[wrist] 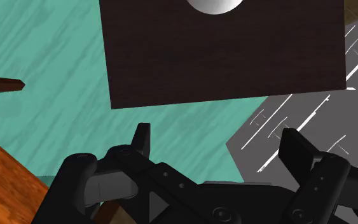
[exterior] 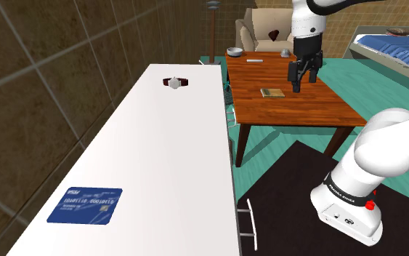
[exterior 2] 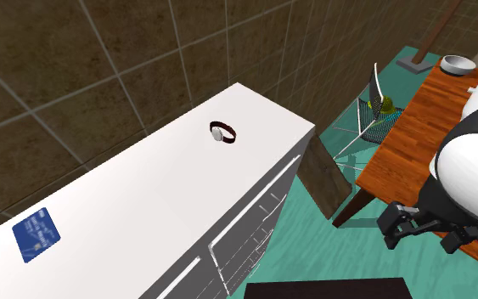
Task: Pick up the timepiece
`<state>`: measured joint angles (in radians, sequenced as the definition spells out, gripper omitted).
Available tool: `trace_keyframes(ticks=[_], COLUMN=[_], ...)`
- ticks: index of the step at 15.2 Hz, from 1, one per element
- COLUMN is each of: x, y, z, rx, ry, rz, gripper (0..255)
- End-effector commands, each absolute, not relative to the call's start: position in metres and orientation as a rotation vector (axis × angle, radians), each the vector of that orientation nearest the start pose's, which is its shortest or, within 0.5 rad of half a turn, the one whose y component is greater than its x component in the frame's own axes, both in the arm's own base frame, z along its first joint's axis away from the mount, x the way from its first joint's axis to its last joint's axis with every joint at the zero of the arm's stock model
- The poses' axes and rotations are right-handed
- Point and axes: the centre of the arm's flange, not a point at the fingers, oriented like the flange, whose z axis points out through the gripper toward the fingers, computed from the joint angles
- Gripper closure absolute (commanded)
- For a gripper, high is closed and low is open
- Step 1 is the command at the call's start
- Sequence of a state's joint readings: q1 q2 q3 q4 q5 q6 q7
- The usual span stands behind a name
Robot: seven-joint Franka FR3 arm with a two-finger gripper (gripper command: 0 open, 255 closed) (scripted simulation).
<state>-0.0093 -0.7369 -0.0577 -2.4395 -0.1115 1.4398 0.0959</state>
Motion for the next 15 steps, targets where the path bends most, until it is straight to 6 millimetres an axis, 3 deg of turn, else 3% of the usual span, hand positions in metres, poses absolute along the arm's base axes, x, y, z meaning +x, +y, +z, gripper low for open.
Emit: trace_keyframes(ticks=[1, 15], x=[0.296, 0.41], y=[-0.036, 0.09], z=[0.527, 0.556], rx=[-3.185, -3.206], ry=[0.228, -0.197], rz=[0.42, 0.204], gripper=[0, 0])
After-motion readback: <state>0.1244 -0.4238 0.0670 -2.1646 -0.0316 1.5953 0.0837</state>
